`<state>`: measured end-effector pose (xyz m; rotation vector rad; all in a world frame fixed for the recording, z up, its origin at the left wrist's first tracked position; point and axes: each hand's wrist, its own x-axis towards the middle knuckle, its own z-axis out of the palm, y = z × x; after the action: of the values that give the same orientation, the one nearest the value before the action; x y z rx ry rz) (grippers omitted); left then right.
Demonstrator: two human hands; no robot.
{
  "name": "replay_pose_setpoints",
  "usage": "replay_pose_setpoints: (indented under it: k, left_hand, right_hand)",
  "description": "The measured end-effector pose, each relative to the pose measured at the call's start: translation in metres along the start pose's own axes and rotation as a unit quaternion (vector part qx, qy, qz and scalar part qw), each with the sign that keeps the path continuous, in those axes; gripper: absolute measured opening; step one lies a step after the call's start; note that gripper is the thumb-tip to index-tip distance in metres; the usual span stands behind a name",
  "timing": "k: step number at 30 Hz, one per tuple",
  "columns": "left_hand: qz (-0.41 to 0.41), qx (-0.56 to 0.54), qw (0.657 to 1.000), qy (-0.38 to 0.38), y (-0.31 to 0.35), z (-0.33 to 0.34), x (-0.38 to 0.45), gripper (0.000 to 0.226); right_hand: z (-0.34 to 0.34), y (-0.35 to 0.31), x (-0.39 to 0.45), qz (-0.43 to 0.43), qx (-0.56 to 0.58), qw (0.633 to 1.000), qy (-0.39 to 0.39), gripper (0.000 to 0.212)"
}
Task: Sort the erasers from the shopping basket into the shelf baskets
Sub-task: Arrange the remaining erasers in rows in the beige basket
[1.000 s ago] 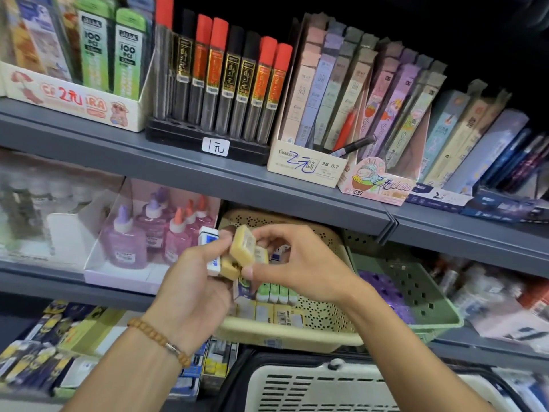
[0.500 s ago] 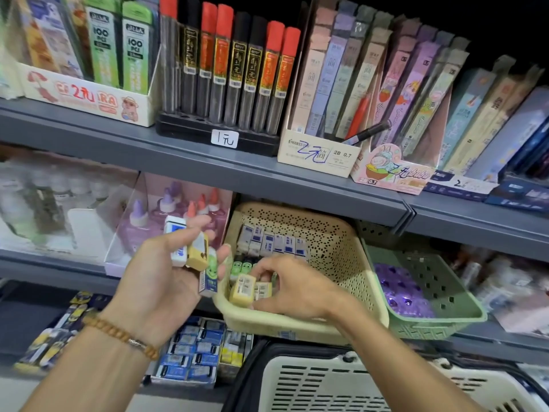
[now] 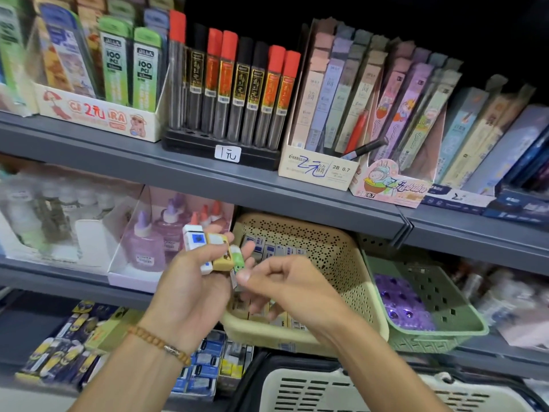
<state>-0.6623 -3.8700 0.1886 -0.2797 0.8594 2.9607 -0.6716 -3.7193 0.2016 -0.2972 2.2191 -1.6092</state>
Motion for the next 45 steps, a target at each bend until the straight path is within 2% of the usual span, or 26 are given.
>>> replay_pose_setpoints:
  k: [2,5,8,10,12,16,18,21,25,28,32,34,36,37,40,43,45]
  left_hand:
    - [0.012,0.008,1.0,-0.018,-0.003,0.001,0.001,0.028]
    - [0.033,0.013,0.999,-0.035,-0.007,0.004,0.0,0.03]
    - [0.044,0.028,0.998,-0.042,-0.012,0.009,-0.002,0.039]
    - [0.048,0.028,0.998,-0.041,-0.013,0.01,-0.002,0.038]
    - [0.043,0.039,0.998,-0.018,-0.013,0.009,-0.002,0.032]
    - [0.027,0.116,0.993,0.017,-0.01,0.007,-0.004,0.019]
    - [0.023,0.141,0.99,0.01,-0.009,0.006,-0.004,0.02]
    - [0.018,0.148,0.989,-0.004,-0.006,0.006,-0.006,0.021]
    - [0.005,0.162,0.986,-0.03,-0.001,0.004,-0.006,0.026]
    - [-0.01,0.168,0.985,-0.029,0.0,0.0,-0.003,0.03]
    - [-0.033,0.142,0.989,-0.033,0.0,0.0,-0.002,0.028]
    - [-0.041,0.115,0.992,-0.035,0.0,0.001,-0.003,0.035]
    - [-0.045,0.093,0.994,-0.028,0.0,0.003,-0.003,0.034]
    - [-0.049,0.087,0.995,-0.026,0.0,0.004,-0.004,0.031]
    - [-0.066,0.098,0.993,-0.027,-0.004,0.008,-0.005,0.027]
    - [-0.067,0.125,0.99,-0.02,-0.009,0.009,-0.006,0.034]
    - [-0.052,0.151,0.987,-0.008,-0.012,0.008,-0.005,0.031]
  right_hand:
    - [0.003,-0.001,0.0,0.015,0.044,0.999,0.022,0.012]
    - [-0.005,-0.005,-0.001,0.042,0.157,0.986,0.038,0.01]
    - [-0.008,-0.003,-0.004,0.063,0.155,0.986,-0.006,0.036]
    - [-0.009,0.002,-0.003,0.064,0.146,0.987,-0.004,0.027]
    - [-0.018,0.006,0.0,0.048,0.165,0.984,0.035,0.017]
    - [-0.055,0.016,0.006,0.04,0.199,0.966,0.162,0.017]
    - [-0.07,0.026,0.01,0.053,0.165,0.963,0.207,0.007]
    - [-0.081,0.039,0.019,0.092,0.096,0.963,0.234,0.007]
    - [-0.079,0.05,0.033,0.147,-0.02,0.967,0.206,0.006]
    - [-0.068,0.052,0.043,0.177,-0.054,0.966,0.181,0.006]
    - [-0.059,0.05,0.046,0.166,-0.076,0.967,0.179,0.01]
    - [-0.057,0.044,0.041,0.129,-0.094,0.968,0.195,0.016]
    - [-0.053,0.036,0.033,0.081,-0.061,0.977,0.188,0.014]
    - [-0.049,0.031,0.029,0.06,-0.016,0.985,0.163,0.011]
    - [-0.034,0.016,0.019,0.015,0.105,0.993,0.052,0.02]
    - [-0.025,0.009,0.015,-0.017,0.142,0.99,0.019,0.005]
    - [-0.026,0.007,0.015,-0.013,0.124,0.992,0.017,0.014]
